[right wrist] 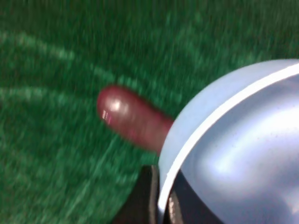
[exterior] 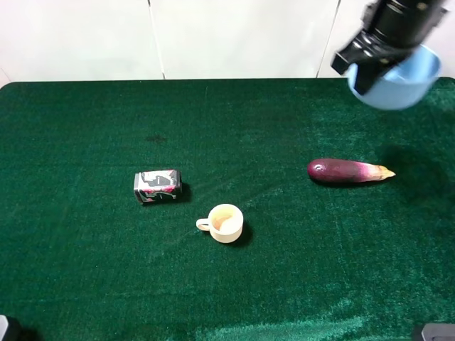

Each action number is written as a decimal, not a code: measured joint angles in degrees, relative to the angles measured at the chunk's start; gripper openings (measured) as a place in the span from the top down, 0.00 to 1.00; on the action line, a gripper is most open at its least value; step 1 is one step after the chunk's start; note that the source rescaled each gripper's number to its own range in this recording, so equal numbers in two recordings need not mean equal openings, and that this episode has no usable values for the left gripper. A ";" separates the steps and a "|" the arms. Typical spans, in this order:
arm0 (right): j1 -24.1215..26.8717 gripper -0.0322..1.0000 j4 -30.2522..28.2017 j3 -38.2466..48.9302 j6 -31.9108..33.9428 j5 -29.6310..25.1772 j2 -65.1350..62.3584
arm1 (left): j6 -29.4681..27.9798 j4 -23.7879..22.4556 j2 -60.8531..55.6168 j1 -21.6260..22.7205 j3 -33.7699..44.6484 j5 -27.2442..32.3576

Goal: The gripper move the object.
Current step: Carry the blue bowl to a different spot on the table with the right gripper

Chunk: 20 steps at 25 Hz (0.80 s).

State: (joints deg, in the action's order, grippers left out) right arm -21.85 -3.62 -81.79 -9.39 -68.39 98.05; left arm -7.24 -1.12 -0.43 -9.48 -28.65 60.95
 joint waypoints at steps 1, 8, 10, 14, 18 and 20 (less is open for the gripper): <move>0.00 0.97 0.11 -2.34 -0.88 -0.25 2.13 | 0.00 0.00 0.00 0.00 0.00 0.00; 0.00 0.97 0.72 -15.15 -6.05 -0.36 15.01 | 0.00 0.00 0.00 0.00 0.00 0.00; -0.15 0.97 1.11 -18.10 -7.28 -0.30 17.97 | 0.00 0.00 0.00 0.00 0.00 0.00; -1.40 0.97 1.81 -23.21 -8.86 -0.22 23.74 | 0.00 0.00 0.00 0.00 0.00 0.00; -3.17 0.97 2.87 -27.77 -10.34 -0.22 28.93 | 0.00 0.00 0.00 0.00 0.00 0.00; -3.83 0.97 3.62 -30.08 -10.96 -0.15 31.39 | 0.00 0.00 0.00 0.00 0.00 0.00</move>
State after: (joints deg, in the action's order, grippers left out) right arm -25.68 0.00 -111.87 -20.36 -68.55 129.44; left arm -7.24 -1.12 -0.43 -9.48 -28.65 60.95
